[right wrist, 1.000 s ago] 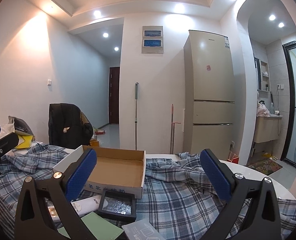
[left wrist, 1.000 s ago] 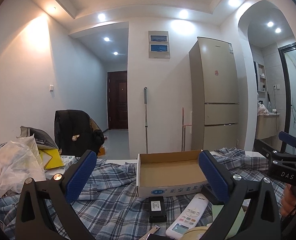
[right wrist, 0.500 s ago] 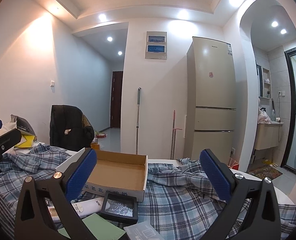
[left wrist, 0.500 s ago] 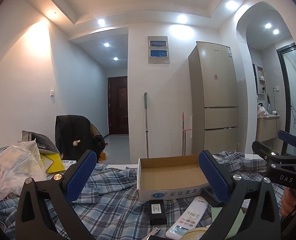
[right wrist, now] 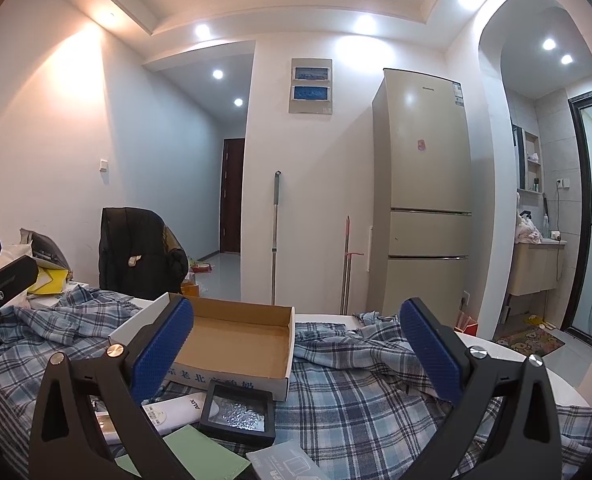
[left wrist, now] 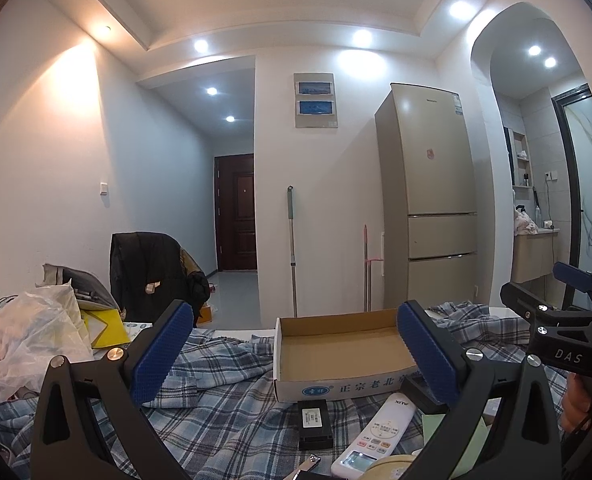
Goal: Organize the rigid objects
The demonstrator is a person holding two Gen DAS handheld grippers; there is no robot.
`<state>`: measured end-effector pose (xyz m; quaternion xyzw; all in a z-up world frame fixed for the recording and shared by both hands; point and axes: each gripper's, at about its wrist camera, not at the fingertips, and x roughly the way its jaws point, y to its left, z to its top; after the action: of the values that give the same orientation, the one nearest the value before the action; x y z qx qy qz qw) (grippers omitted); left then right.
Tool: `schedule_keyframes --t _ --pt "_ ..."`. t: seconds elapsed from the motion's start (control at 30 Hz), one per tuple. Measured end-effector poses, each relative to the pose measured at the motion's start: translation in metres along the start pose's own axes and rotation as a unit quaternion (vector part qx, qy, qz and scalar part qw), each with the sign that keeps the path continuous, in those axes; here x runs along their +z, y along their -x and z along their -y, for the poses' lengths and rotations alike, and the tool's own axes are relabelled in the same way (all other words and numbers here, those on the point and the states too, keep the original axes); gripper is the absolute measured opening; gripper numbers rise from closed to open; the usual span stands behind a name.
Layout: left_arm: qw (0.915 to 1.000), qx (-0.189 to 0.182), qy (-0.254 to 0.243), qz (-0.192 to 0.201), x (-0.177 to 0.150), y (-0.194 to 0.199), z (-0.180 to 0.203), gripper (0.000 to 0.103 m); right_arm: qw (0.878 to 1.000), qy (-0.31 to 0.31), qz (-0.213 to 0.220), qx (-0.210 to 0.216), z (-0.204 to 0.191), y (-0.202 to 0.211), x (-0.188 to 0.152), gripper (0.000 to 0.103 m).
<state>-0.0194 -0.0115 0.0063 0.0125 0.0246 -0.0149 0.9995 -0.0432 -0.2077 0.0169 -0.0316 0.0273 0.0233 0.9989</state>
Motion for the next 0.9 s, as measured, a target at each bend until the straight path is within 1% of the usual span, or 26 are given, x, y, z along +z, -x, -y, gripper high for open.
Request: schedule_keyframes --t 0.5,0.77,0.9 --pt "1.0000 -0.001 0.001 -0.001 -0.0004 -0.0001 -0.0001 0.103 1.000 0.000 -0.003 0.000 -0.0001 -0.0017 -0.0010 0.103" --pt "0.9996 -0.009 0.016 -0.020 -0.0012 -0.0053 -0.0041 0.103 1.000 0.001 -0.002 0.000 -0.0007 -0.0017 -0.0006 0.103" --pt "0.9996 -0.009 0.017 -0.019 -0.0010 -0.0055 -0.0041 0.103 1.000 0.003 0.001 0.000 -0.0008 -0.0014 -0.0014 0.103"
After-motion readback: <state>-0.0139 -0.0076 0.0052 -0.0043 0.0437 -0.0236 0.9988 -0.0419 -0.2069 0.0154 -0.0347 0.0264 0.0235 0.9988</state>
